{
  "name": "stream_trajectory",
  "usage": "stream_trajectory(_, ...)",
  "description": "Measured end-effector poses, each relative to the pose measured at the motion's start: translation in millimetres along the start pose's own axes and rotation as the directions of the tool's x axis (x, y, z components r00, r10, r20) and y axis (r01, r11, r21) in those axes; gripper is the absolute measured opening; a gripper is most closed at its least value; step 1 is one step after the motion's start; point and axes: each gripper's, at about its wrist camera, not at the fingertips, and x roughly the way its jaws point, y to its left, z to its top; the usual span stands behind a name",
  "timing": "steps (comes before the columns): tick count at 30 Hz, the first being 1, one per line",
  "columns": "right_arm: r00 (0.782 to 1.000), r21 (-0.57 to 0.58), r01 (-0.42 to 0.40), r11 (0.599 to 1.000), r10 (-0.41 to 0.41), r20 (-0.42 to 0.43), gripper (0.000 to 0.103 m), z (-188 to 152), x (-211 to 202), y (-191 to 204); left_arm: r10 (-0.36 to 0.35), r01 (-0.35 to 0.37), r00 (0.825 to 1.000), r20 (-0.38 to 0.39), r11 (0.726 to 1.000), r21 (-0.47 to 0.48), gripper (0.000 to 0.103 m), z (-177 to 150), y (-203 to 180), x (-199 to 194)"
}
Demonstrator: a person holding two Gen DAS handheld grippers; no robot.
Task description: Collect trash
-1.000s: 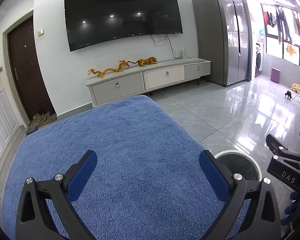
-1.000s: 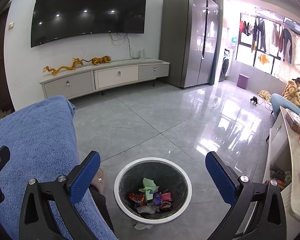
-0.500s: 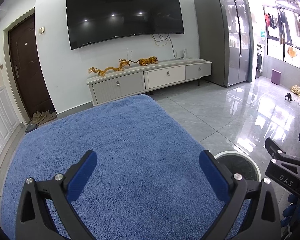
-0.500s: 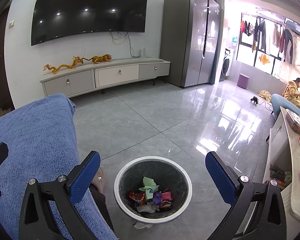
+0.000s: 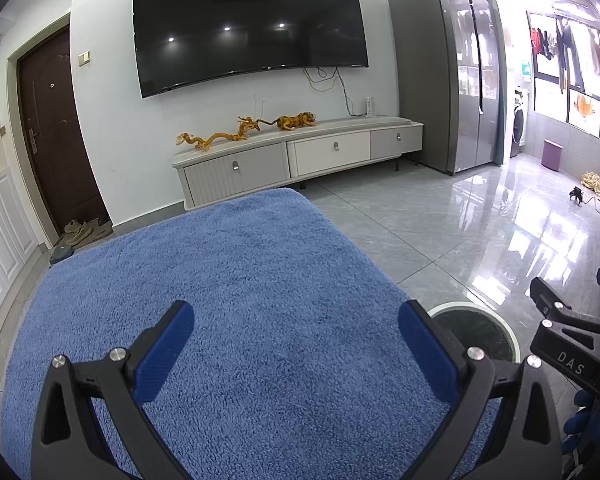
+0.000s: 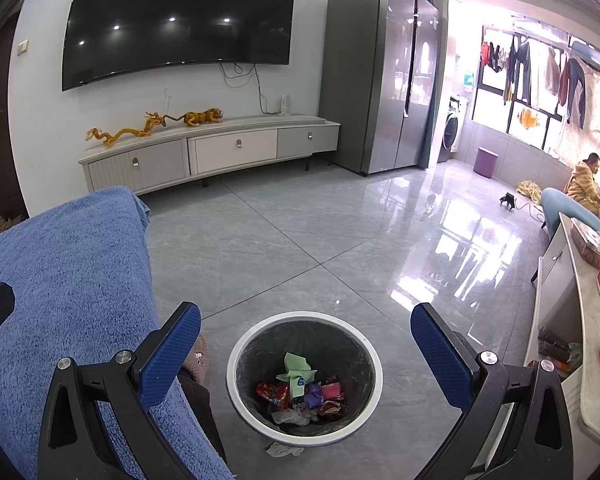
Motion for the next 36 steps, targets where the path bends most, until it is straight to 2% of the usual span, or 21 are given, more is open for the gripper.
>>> stream_trajectory(36, 1.000, -0.011, 0.021, 1.000, -0.022, -0.009, 0.103, -0.8, -3.8, -8.1, -0.022, 0.022, 1.000, -0.007, 1.000, 0.000, 0.103, -2.5, -4.9, 2.0)
